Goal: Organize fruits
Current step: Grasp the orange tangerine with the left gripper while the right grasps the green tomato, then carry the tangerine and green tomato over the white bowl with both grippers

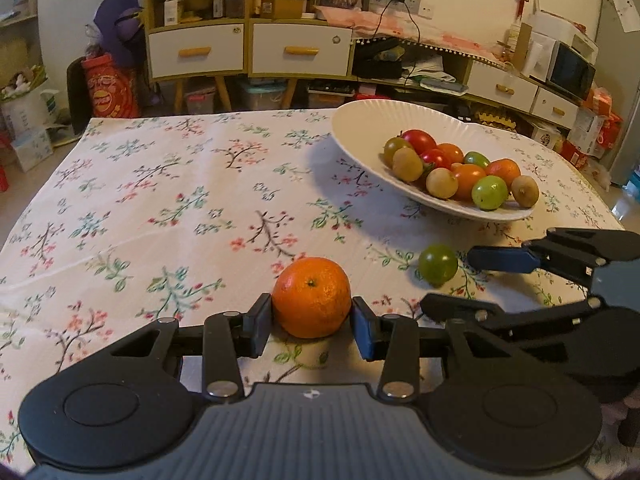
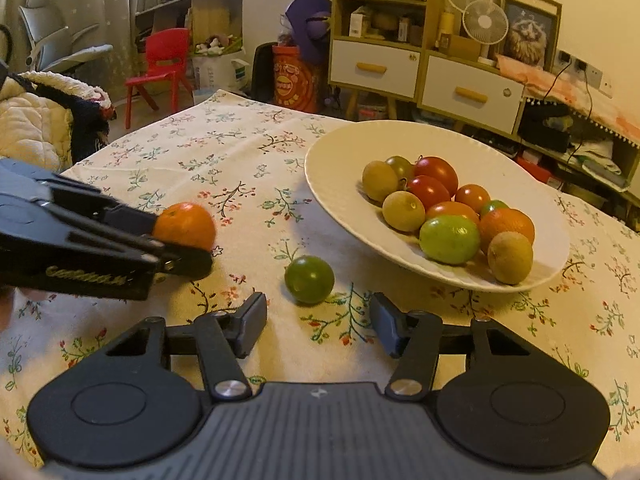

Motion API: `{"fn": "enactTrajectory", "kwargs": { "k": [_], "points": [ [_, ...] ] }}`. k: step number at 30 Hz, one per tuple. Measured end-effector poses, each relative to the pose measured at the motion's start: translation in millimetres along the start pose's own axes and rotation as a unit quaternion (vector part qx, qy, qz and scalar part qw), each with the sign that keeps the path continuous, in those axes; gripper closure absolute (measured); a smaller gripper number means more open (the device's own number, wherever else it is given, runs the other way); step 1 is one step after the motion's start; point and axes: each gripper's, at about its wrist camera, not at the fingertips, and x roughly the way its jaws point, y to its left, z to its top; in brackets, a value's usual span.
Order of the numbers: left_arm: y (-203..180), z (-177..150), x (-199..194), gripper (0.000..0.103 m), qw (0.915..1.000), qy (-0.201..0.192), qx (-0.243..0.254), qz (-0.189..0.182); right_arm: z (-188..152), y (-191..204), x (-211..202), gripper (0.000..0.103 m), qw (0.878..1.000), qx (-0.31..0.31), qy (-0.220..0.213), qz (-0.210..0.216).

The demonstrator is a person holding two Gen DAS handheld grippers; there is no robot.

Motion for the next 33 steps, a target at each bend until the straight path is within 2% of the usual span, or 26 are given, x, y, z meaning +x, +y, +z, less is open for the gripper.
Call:
{"fn": "enactTrajectory", "kwargs": {
  "k": [21,33],
  "points": [
    [6.8,-8.4,-7.3,0.064,0.9999,0.006,-0.008,0.005,7.4,7.1,6.0,0.078,1.000,-0.005,-0.003,0.006],
    [1.3,-5.4,-9.2,0.064,0.9999,0.007,-0.006,0.012,5.2,5.3,-0.1,0.079,1.000,-0.001,0.001,0.009]
  ]
}}
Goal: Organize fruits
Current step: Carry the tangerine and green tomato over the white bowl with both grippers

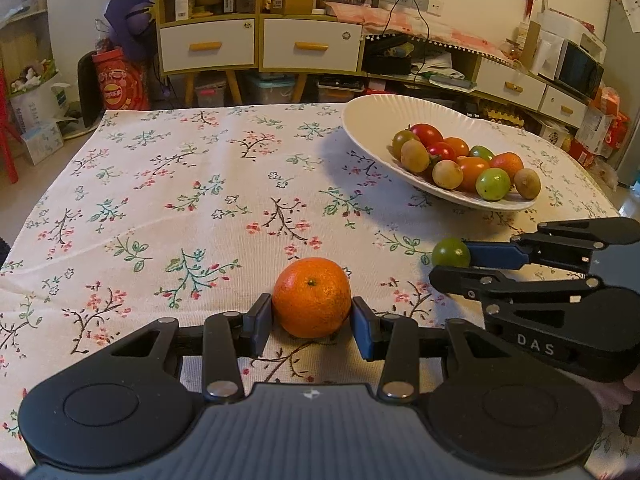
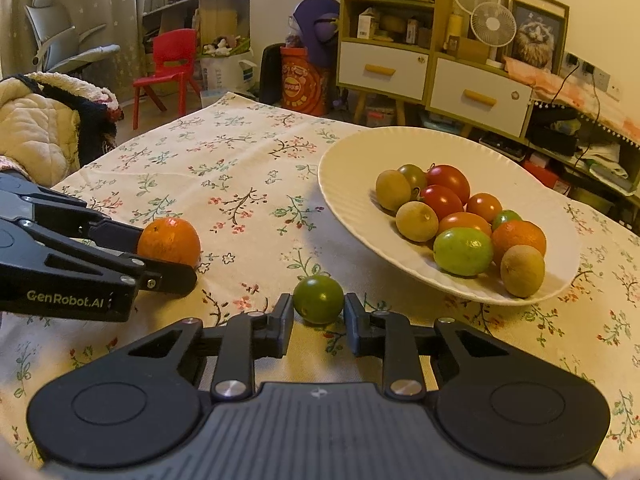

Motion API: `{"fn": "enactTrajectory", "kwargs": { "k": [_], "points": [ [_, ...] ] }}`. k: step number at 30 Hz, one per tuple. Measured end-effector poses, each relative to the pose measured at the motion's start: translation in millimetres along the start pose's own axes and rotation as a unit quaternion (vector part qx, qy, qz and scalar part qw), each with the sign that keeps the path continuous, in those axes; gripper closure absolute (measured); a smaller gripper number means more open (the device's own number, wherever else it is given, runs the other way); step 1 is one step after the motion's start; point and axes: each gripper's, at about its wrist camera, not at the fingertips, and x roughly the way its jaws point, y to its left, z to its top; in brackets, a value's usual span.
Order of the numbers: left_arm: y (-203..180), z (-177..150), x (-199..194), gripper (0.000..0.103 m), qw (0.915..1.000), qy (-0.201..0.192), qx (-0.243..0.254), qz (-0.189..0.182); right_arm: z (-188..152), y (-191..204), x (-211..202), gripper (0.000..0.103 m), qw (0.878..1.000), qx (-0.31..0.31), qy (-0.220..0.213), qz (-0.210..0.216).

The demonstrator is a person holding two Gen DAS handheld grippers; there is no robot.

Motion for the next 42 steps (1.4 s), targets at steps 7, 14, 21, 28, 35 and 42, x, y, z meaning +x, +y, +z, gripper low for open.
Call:
{"fn": "enactTrajectory", "kwargs": {
  "k": [7,14,21,28,35,42],
  "points": [
    [-14.9,3.1,-3.3,0.064,0.9999,-0.002,0.008,-0.011,-3.1,-2.4,-14.2,0.079,1.000,0.001,-0.003,0.004],
    [-34.1,3.5,-9.6,0.064,0.9995,-0.007,0.021,-0.021,-5.1,-8.0,-23.6,0.079,1.000,0.003,-0.001,-0.001],
    [-44.9,2.8,-18.7,0.064,0.9993,-0.014,0.020,-0.030,-4.7,-10.6,-35.3,0.079,1.000,0.006,-0.008,-0.004],
    [-54.1,11.1,-25.1,0.064,0.9987,-0.030,0.017,-0.037,-1.3,-18.0,-50.9,0.079,1.000,0.014,-0.023,-0.009],
    [-65.2,28.3,-21.2,0.064,0.9981,-0.040,0.011,-0.046,10.1,-35.1,-62.3,0.079,0.998,0.029,-0.050,-0.025],
    [-80.6,52.8,-6.7,0.064,0.9975,-0.047,0.027,-0.045,24.7,-64.7,-54.4,0.079,0.996,0.047,-0.062,-0.051]
  ]
}}
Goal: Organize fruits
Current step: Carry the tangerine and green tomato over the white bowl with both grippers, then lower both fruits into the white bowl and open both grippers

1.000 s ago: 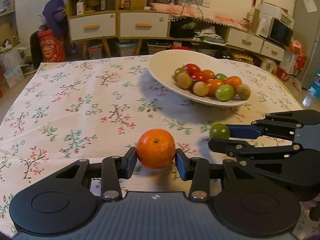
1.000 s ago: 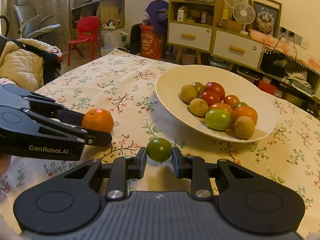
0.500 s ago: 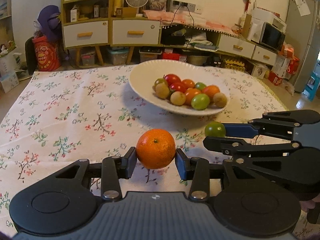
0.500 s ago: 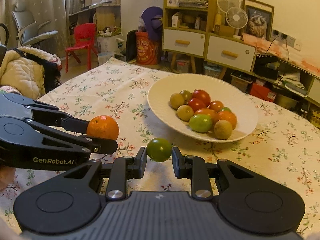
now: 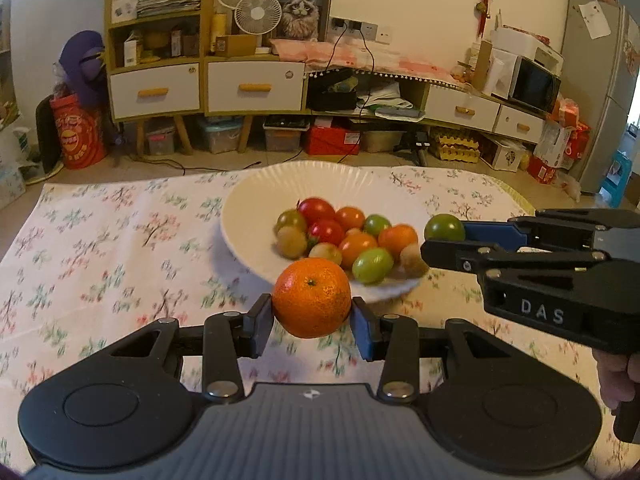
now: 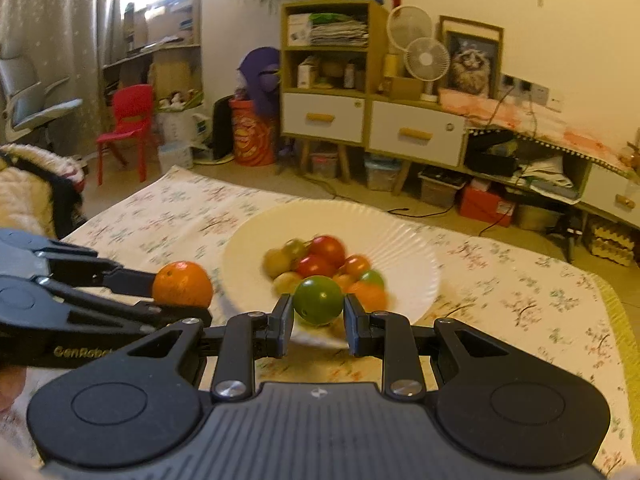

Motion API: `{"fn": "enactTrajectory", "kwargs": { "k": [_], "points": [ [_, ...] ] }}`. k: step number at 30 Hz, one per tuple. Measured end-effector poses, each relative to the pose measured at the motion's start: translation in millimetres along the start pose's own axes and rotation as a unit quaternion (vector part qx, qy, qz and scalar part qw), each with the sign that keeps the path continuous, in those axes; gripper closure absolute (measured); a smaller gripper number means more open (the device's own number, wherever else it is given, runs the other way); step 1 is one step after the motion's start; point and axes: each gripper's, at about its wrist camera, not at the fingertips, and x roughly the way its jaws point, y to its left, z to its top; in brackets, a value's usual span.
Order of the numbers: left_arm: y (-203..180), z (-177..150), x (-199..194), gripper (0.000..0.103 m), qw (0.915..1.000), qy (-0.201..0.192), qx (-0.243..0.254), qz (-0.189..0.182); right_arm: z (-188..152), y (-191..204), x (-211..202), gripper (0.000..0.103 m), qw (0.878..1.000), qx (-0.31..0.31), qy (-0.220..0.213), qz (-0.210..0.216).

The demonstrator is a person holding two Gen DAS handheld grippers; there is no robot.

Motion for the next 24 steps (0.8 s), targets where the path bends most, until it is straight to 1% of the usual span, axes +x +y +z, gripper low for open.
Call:
{"fn": "enactTrajectory", "kwargs": {
  "k": [4,8,14,18,24],
  "points": [
    [-6.0,15.9,18.8,0.064,1.0000,0.000,-0.001,-0.005,6.9,-16.3,13.1,0.079,1.000,0.012,-0.001,-0.007],
    [-7.7,26.7,37.6,0.064,0.9998,0.001,-0.010,-0.017,9.2,-28.2,25.3,0.079,1.000,0.006,0.003,-0.017],
    [-10.1,41.1,66.8,0.064,0.9998,0.008,-0.015,-0.012,9.7,-44.6,39.1,0.079,1.000,0.008,0.009,-0.009],
    [-13.4,49.7,79.4,0.064,0.9998,0.006,-0.017,-0.011,9.5,-49.1,44.4,0.079,1.000,0.011,0.011,-0.001],
    [-20.7,62.7,97.6,0.064,0.9998,0.018,0.003,-0.010,7.9,-52.1,50.0,0.079,1.000,0.011,0.016,0.010]
  ]
}}
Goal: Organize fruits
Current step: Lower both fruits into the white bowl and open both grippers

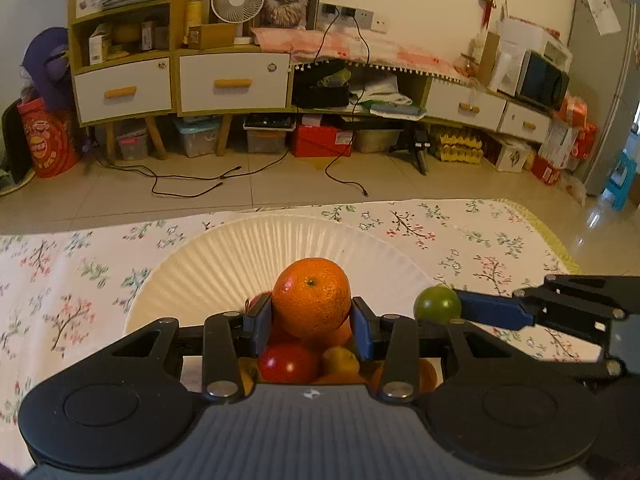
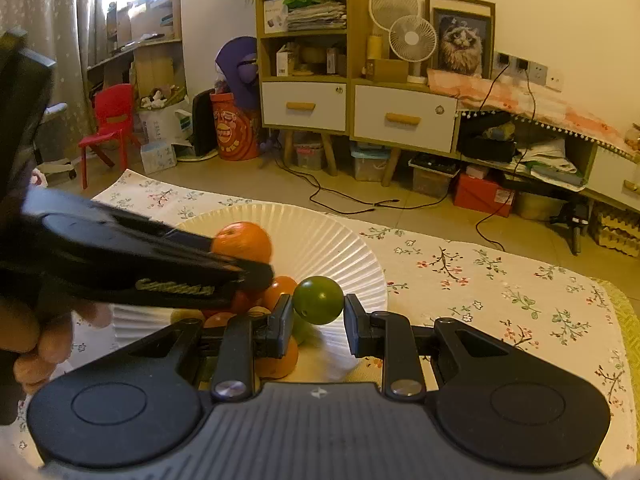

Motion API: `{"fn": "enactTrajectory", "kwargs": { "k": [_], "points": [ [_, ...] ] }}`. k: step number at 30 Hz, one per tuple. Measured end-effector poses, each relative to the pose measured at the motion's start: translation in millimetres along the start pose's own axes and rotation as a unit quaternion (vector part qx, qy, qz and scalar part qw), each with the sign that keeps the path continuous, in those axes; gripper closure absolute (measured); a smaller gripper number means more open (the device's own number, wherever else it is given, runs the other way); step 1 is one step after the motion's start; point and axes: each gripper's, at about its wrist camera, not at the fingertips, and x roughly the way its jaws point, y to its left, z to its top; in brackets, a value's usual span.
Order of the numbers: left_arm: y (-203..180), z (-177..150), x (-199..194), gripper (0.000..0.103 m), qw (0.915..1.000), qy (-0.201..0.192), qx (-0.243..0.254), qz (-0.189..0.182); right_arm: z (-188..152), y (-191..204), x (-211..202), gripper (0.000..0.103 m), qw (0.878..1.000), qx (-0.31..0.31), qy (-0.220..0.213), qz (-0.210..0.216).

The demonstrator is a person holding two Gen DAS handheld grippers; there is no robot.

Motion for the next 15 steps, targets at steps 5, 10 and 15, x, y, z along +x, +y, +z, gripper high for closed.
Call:
{"fn": "enactTrajectory", "kwargs": {
  "k": [5,10,15],
  "points": [
    [-1.6,3.8,7.1,0.064,0.9999,0.003,0.011,0.009,-1.6,-3.3,3.4,0.079,1.000,0.005,0.006,0.001],
    [-0.2,9.7,14.9,0.064,0.9996,0.015,0.017,0.015,-2.6,-4.3,7.2,0.078,1.000,0.007,0.012,0.001],
    [-2.8,11.5,19.1,0.064,0.9995,0.020,0.020,0.017,-1.6,-5.5,9.5,0.078,1.000,0.008,0.014,0.001]
  ]
}}
